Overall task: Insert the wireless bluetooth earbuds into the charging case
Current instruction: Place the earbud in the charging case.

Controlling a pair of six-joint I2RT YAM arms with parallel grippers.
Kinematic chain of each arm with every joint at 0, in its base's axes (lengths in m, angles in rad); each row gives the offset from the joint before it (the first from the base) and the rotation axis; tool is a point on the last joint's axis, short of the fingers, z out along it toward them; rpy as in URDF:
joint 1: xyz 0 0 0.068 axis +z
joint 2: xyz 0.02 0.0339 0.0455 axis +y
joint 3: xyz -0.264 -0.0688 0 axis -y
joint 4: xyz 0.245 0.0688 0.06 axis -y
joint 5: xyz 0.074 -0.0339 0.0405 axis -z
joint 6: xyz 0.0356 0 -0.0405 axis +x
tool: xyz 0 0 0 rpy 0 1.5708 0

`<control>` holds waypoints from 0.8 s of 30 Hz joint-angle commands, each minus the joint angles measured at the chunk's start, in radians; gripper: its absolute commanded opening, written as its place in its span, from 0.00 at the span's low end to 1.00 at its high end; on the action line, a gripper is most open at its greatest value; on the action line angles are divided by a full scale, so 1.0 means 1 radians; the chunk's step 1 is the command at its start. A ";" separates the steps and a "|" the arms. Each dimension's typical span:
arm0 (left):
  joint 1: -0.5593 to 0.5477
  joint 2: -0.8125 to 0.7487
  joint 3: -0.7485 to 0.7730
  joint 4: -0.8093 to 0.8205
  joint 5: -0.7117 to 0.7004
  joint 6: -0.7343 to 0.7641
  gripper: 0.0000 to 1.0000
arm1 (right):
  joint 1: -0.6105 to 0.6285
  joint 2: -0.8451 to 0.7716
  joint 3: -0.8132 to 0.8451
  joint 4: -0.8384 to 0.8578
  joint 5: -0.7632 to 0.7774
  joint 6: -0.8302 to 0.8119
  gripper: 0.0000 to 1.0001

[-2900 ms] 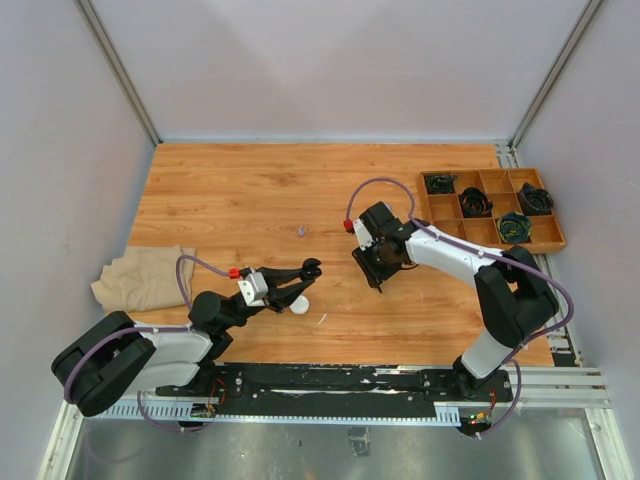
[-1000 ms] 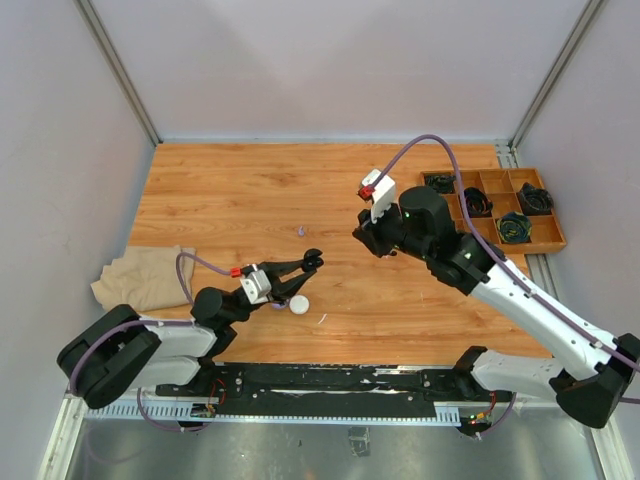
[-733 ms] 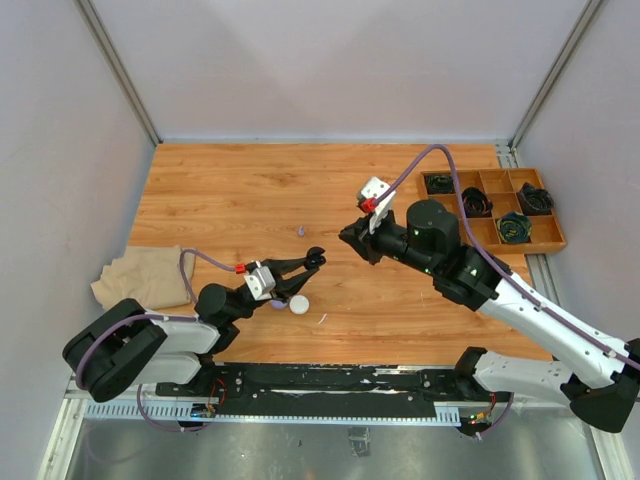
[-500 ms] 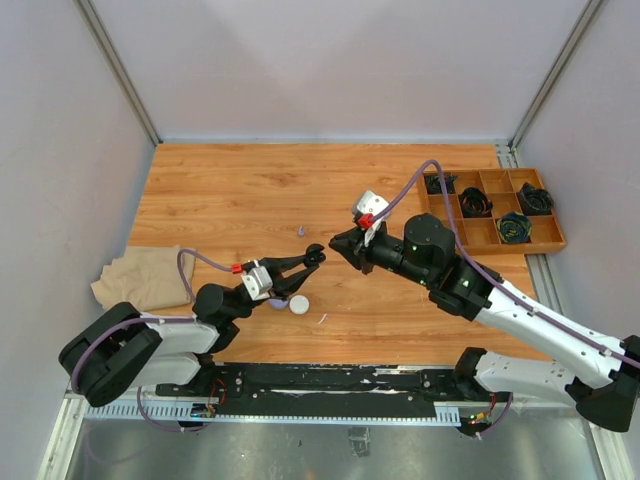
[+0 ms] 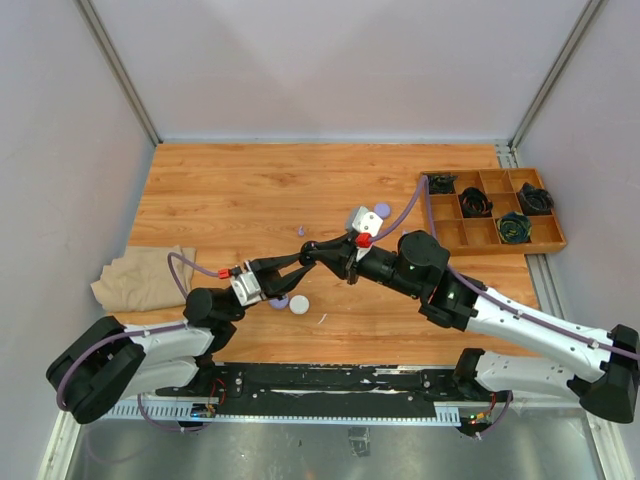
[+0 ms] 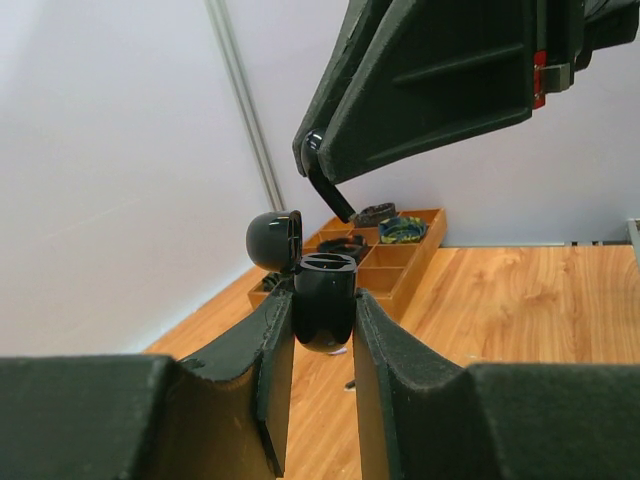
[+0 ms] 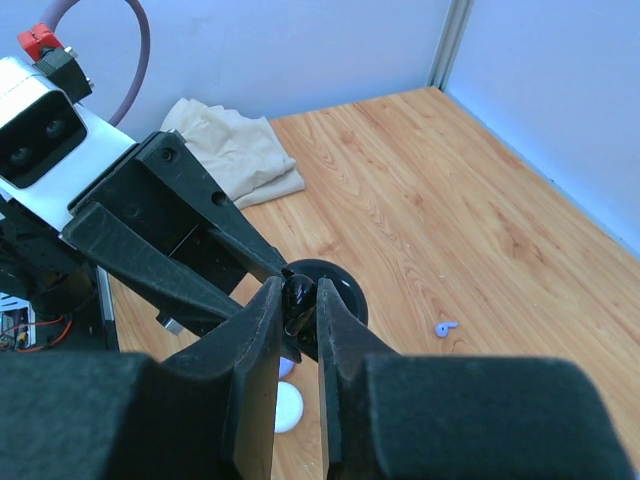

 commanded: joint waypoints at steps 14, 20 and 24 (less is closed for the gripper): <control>0.003 -0.034 0.019 0.167 -0.007 -0.007 0.00 | 0.036 0.038 -0.044 0.142 0.000 0.025 0.08; 0.003 -0.034 0.009 0.193 -0.025 -0.025 0.00 | 0.041 0.027 -0.071 0.159 0.009 0.022 0.08; 0.003 -0.035 0.009 0.199 -0.037 -0.035 0.00 | 0.042 0.028 -0.081 0.169 -0.004 0.020 0.08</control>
